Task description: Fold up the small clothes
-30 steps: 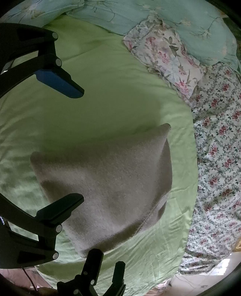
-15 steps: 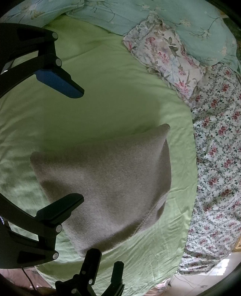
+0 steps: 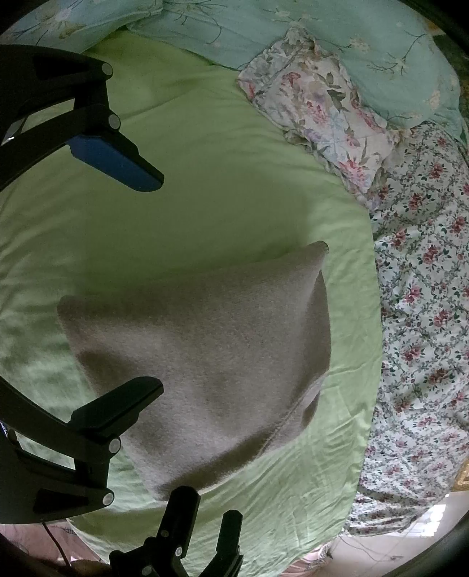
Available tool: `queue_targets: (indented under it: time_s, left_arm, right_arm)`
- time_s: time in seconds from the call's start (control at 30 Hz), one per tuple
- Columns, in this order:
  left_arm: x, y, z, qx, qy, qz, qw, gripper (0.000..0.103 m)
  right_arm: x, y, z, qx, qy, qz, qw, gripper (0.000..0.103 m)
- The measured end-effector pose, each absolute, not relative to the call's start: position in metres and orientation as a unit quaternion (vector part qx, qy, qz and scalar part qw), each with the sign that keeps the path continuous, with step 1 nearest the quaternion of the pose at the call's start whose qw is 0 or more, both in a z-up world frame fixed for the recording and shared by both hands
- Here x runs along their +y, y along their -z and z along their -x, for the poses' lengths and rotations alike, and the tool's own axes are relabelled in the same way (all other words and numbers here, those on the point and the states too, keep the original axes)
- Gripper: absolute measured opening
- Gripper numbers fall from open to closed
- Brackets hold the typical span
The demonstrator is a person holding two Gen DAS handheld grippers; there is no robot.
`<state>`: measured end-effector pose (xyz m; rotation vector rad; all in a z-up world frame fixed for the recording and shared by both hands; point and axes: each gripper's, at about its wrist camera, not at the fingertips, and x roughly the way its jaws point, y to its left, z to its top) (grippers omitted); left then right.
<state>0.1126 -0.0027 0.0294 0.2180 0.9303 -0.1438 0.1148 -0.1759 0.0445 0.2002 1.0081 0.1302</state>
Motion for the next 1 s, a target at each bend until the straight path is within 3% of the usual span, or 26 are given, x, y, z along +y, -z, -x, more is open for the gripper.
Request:
queue_targets:
  time_s: [1.0]
  left_arm:
    - [-0.0068,-0.0347,-0.1148,0.446,0.067,-0.106,0.886,0.103]
  right_arm:
    - [-0.1793,-0.0529,-0.1171,0.48,-0.062,-0.097,0.87,0.099]
